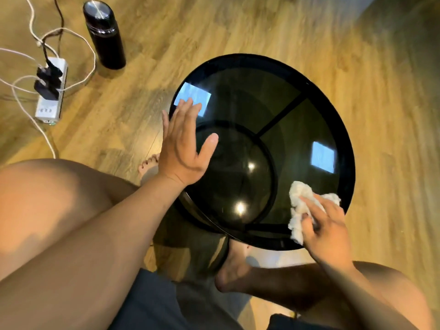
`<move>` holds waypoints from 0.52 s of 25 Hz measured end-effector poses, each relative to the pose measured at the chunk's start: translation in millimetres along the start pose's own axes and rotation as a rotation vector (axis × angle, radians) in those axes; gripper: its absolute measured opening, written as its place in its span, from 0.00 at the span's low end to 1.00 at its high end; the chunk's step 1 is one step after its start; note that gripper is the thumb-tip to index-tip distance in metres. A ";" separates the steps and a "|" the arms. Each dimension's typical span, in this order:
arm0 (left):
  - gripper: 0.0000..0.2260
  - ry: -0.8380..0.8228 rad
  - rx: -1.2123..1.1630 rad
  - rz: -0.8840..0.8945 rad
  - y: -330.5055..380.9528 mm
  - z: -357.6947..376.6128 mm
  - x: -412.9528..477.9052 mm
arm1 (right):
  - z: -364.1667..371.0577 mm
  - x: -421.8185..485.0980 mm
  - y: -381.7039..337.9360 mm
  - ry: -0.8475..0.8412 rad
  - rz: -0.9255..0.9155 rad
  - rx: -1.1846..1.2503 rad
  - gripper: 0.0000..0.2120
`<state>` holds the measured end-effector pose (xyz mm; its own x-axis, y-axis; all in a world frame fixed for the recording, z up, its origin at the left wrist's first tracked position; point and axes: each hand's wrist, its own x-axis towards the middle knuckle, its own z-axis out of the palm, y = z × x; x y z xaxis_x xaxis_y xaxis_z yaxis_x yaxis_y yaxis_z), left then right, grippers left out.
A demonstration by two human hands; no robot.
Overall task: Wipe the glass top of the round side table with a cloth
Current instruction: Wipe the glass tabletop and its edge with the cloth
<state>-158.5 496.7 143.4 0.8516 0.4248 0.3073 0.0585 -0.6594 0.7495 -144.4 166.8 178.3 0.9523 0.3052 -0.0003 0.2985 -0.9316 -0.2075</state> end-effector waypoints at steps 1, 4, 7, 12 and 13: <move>0.28 -0.030 0.015 0.054 0.3 1.8 -0.1 | -4.0 -3.9 7.5 0.013 0.083 0.005 0.24; 0.29 -0.070 0.050 0.092 -0.9 2.7 0.3 | 15.9 -15.8 -48.5 0.021 -0.037 0.029 0.21; 0.30 -0.066 0.031 0.094 -2.0 0.9 -0.2 | 43.6 -4.4 -135.1 -0.040 -0.400 0.098 0.17; 0.30 -0.106 -0.082 0.121 -1.2 -2.1 -4.3 | 63.5 103.2 -176.6 -0.096 -0.718 0.006 0.12; 0.31 -0.115 -0.071 0.125 -2.0 -2.7 -2.9 | 66.0 126.2 -181.3 -0.080 -0.744 0.003 0.09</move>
<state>-162.5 498.4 142.5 0.9040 0.2658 0.3348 -0.0853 -0.6554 0.7505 -82.6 387.3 151.3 0.4909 0.8684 0.0700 0.8620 -0.4725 -0.1834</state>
